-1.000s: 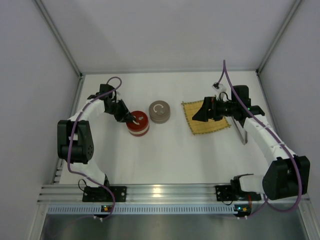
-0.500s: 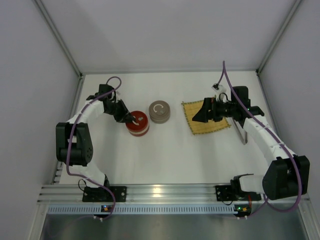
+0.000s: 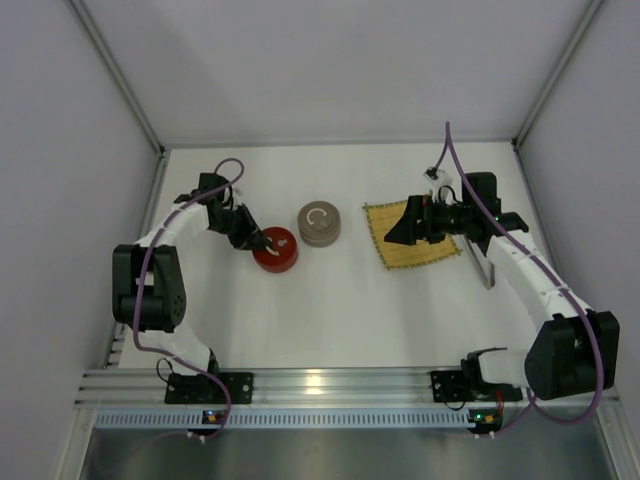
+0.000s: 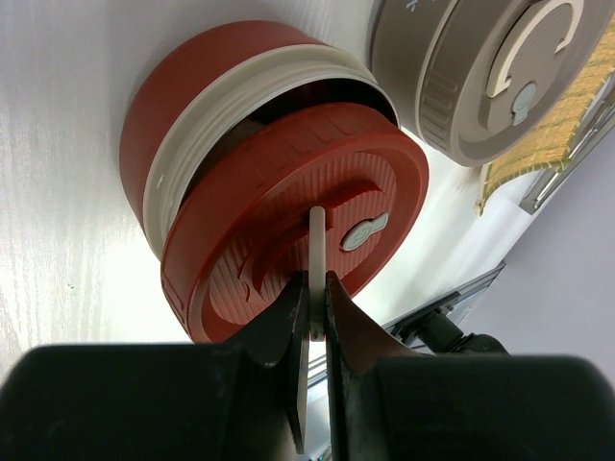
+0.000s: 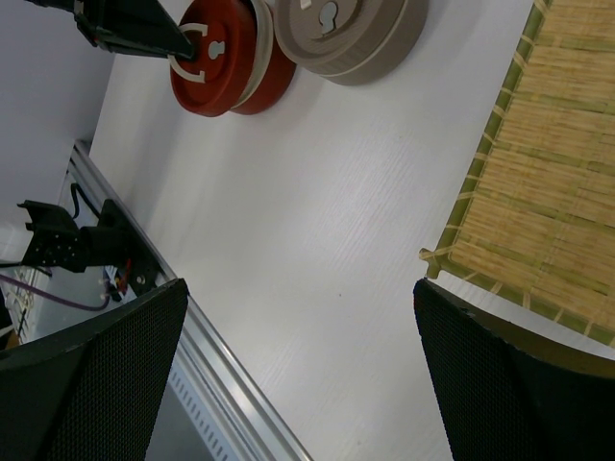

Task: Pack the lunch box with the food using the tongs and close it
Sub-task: Screw the box lid onto the packing box.

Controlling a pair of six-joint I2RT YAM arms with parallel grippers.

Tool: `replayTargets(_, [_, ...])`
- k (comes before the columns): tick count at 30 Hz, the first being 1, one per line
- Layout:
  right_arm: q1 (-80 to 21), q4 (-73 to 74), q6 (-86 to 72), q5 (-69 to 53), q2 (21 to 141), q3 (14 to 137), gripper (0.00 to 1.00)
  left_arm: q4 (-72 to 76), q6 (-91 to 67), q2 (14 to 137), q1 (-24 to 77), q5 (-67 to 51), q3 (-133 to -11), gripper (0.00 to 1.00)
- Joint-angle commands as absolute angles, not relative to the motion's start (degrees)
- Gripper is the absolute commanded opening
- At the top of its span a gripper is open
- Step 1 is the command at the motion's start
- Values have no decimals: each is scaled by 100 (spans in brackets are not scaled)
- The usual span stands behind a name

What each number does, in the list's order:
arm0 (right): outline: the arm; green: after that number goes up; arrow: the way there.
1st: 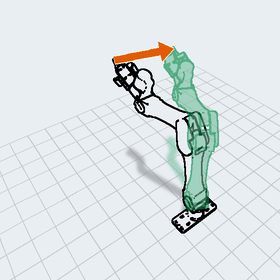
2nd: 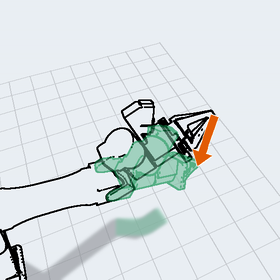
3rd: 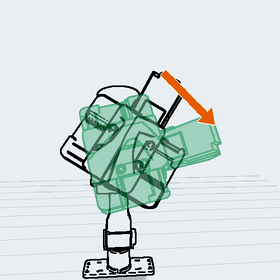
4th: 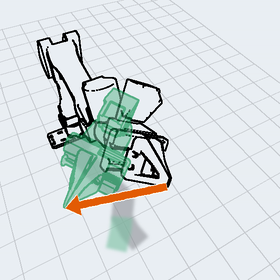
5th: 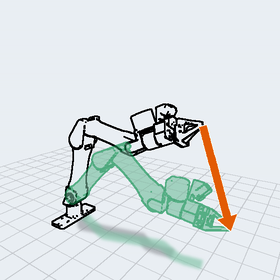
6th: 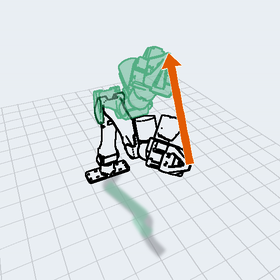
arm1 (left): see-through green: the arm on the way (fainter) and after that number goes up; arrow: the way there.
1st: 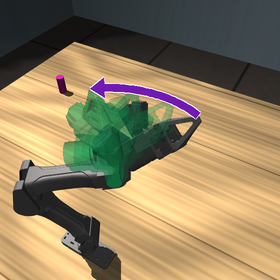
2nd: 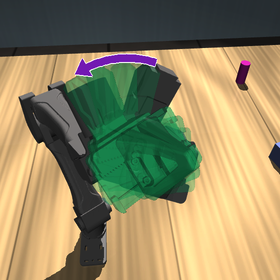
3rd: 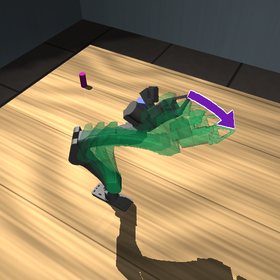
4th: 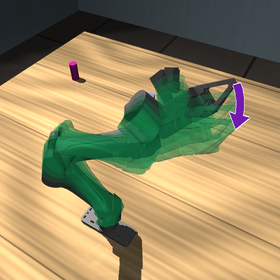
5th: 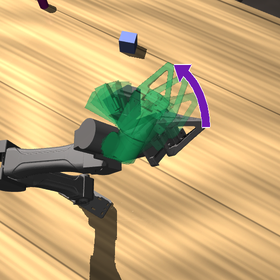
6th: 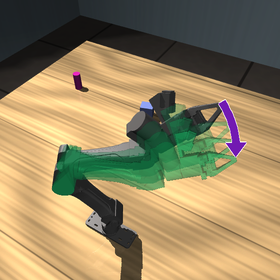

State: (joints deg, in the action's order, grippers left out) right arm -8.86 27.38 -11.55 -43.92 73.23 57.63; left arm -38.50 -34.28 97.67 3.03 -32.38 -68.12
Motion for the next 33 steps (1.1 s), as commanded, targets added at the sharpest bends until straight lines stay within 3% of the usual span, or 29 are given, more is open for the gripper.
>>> replayTargets(1, [-774, 2522, -1072, -4500, 7304, 5748, 99, -3665, -3366, 9721, 281, -3358, -6733, 0])
replayTargets(33, [-782, 2470, -1090, -4509, 7304, 5695, 99, -3691, -3384, 9976, 316, -3067, -7137, 0])
